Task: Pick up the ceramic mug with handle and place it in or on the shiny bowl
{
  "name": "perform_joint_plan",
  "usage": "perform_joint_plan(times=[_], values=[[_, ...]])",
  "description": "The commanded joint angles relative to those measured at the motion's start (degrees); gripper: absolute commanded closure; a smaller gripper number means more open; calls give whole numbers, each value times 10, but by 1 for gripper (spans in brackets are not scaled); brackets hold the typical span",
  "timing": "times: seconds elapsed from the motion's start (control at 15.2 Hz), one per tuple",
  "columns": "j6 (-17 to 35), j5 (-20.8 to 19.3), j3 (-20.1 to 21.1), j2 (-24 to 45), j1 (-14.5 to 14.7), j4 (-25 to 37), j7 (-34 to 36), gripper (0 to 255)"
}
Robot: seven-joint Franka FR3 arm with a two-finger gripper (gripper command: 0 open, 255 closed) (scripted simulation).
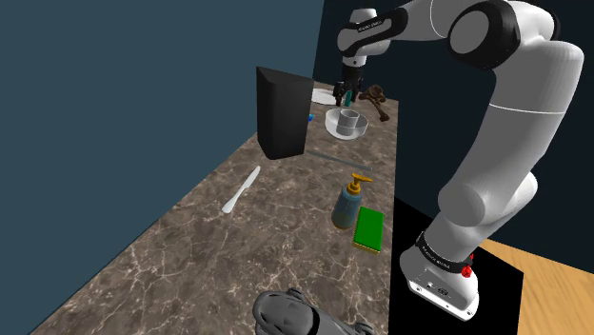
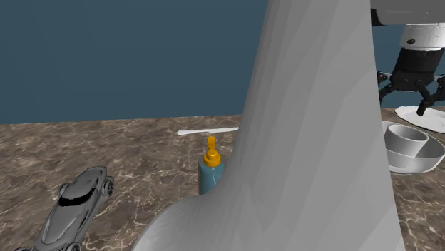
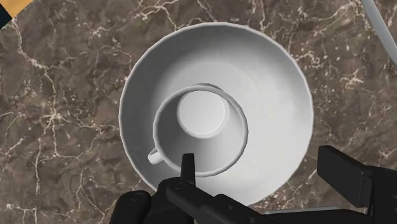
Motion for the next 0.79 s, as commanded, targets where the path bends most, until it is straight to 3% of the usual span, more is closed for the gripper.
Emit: perform_joint_plan(times=[0.0, 0.2, 0.73], values=[[-18, 0, 0, -5, 1, 13, 0, 0], [-68, 0, 1, -14, 2, 54, 0, 0], [-68, 0, 1, -14, 2, 54, 0, 0]])
